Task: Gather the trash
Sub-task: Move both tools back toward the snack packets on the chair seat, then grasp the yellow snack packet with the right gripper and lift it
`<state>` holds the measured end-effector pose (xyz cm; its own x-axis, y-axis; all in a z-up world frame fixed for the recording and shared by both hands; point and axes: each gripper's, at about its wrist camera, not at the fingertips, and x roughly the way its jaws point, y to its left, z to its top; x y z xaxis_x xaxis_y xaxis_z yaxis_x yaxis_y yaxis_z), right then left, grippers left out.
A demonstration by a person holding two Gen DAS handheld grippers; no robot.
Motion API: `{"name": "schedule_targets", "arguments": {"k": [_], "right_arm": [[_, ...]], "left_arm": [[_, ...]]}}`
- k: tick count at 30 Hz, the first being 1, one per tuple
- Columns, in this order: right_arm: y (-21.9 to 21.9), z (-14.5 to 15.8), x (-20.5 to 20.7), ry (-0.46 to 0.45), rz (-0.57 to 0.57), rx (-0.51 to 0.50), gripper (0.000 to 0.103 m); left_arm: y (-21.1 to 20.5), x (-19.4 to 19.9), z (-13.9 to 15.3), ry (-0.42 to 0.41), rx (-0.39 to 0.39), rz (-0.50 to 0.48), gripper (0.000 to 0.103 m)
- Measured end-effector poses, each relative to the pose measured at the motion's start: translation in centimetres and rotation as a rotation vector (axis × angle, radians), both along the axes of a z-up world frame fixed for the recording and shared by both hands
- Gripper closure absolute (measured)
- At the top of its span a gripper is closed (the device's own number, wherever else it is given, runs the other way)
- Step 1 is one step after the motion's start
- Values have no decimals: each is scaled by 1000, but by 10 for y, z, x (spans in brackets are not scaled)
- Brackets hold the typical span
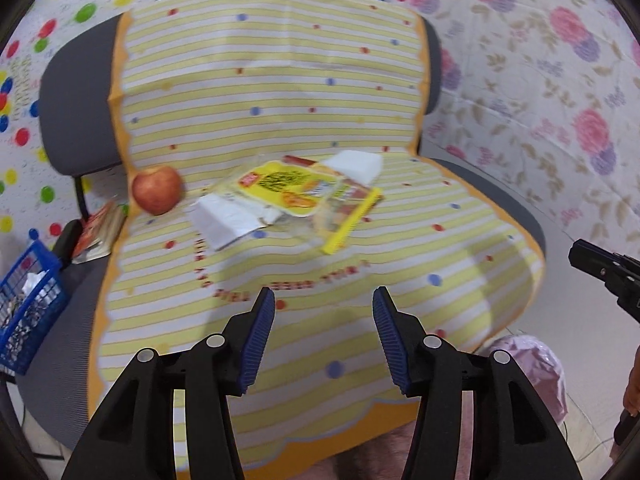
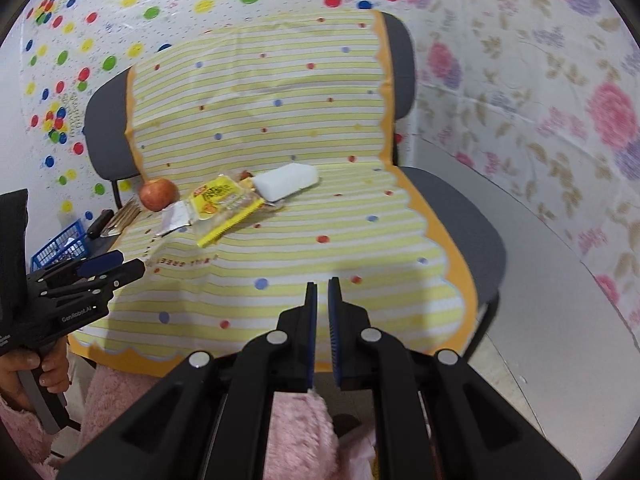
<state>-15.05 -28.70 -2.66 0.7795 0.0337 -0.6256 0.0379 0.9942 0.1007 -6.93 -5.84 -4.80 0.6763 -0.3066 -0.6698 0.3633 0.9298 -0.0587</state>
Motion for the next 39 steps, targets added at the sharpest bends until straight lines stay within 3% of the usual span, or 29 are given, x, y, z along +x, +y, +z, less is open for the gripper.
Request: {"name": "schedule_targets", "arguments": {"k": [6, 9, 11, 13, 17, 24, 32, 39], "right_arm": [[23, 7, 35, 7, 90, -10, 97], [32, 4, 55, 24, 134, -9, 97], [36, 1, 69, 36, 155, 4, 91], [41, -3, 85, 46, 178, 13, 69], [49, -11, 114, 58, 206, 5, 64], [61, -28, 168, 75, 272, 0, 36], [76, -49, 225, 124, 314, -26, 34], [78, -72, 233, 195, 307, -52, 35]], "left_arm": [[28, 14, 6, 2, -7, 88, 50], [40, 20, 9, -12, 3, 128, 44], [47, 27, 9, -11, 8, 151, 43], [54, 37, 6, 1, 18, 176, 40], [61, 54, 2, -2, 51, 219, 37], [75, 86, -4, 9, 69, 272, 29], [79, 103, -15, 31, 64, 280, 29], [85, 107, -22, 49, 60, 285, 29]]}}
